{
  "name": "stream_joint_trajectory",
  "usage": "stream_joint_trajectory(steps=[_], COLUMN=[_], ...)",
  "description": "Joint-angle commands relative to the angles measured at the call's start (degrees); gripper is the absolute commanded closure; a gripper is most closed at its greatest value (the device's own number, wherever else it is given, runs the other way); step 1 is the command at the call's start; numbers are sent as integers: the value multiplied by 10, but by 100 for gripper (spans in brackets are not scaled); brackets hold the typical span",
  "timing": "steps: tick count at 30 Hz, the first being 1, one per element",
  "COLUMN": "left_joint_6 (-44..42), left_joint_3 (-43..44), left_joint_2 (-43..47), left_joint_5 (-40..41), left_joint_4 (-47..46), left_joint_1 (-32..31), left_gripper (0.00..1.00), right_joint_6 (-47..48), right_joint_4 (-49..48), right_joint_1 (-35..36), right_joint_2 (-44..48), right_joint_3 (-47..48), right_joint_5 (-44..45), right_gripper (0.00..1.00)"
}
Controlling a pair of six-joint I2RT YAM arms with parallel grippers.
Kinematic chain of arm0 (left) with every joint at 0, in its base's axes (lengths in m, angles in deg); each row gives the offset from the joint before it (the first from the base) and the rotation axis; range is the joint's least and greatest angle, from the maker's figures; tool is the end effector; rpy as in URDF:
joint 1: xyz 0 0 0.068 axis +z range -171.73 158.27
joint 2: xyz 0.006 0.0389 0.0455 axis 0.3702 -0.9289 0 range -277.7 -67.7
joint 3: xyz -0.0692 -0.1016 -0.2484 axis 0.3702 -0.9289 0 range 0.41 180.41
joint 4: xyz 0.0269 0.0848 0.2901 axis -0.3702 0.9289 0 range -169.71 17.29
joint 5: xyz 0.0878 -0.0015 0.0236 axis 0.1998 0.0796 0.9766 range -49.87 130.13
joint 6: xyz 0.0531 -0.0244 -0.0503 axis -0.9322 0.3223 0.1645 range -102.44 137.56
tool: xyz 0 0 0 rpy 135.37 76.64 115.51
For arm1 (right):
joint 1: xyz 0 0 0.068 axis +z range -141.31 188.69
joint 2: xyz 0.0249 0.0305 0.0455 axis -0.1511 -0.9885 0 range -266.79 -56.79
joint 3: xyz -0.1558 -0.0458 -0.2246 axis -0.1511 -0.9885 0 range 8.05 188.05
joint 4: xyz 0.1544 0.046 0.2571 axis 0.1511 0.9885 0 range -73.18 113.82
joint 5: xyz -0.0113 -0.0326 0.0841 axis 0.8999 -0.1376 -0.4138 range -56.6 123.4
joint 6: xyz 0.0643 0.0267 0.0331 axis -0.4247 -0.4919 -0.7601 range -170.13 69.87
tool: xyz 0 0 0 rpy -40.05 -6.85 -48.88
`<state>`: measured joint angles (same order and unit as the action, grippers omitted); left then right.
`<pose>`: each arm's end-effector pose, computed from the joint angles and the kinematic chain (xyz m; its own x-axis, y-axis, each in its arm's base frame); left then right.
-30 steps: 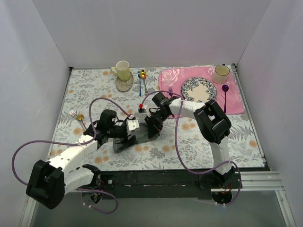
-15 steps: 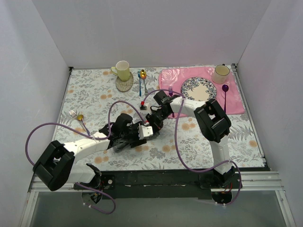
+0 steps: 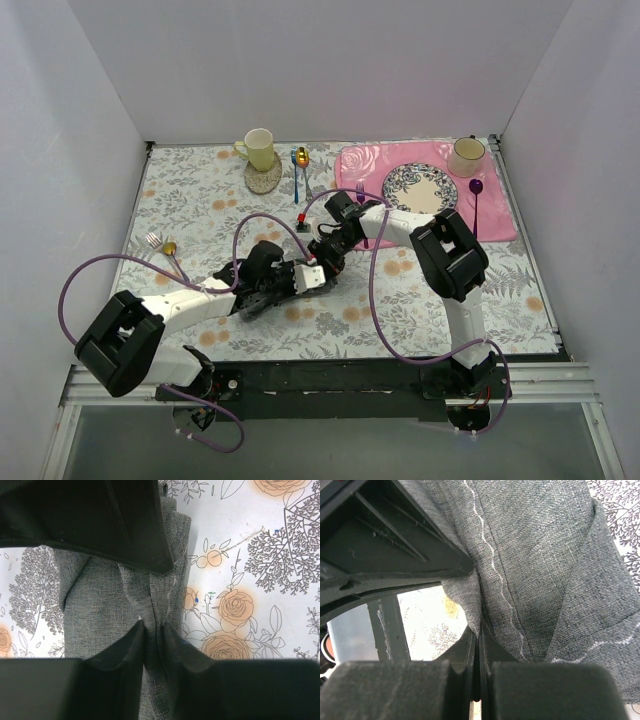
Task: Fold the napkin into a case and place the utensils inside
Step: Fold the 2/3-rectangle-folded napkin at the center of the board.
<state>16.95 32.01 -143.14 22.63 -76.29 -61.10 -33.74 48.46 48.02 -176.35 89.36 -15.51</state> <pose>0.2159 -0.2027 0.1159 -0.5597 0.4722 -0.6810 0.7687 0.6029 -0.2137 0.3223 0.3279 0.1051 -0.5229 -0.6681 -0.5294 -0.7968 0.1624 0.5820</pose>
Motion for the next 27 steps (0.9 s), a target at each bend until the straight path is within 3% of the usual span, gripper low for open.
stream_joint_trajectory(steps=[1, 3, 4, 8, 11, 19, 22, 27], left_joint_6=[6, 24, 24, 28, 31, 36, 32, 34], left_joint_3=[26, 32, 34, 42, 37, 38, 41, 48], left_joint_2=[4, -1, -1, -11, -14, -15, -15, -18], left_joint_5=[-5, -7, -10, -31, -45, -59, -61, -68], left_joint_4=[29, 34, 45, 79, 89, 97, 100, 110], left_joint_1=[-3, -3, -4, -3, -3, -4, -3, -3], left_gripper=[91, 100, 100, 100, 100, 100, 100, 100], right_joint_6=[-6, -4, 1, 1, -26, -60, -100, -130], right_joint_4=[4, 8, 11, 26, 19, 37, -1, -40], right_joint_1=[-3, -3, -3, -3, -7, -24, -30, -32], right_joint_2=[6, 6, 7, 39, 65, 62, 59, 41], right_joint_3=[12, 14, 15, 20, 18, 39, 52, 74], right_joint_5=[-22, -22, -25, -45, -53, -66, -54, 48], right_gripper=[99, 99, 97, 74, 66, 65, 67, 69])
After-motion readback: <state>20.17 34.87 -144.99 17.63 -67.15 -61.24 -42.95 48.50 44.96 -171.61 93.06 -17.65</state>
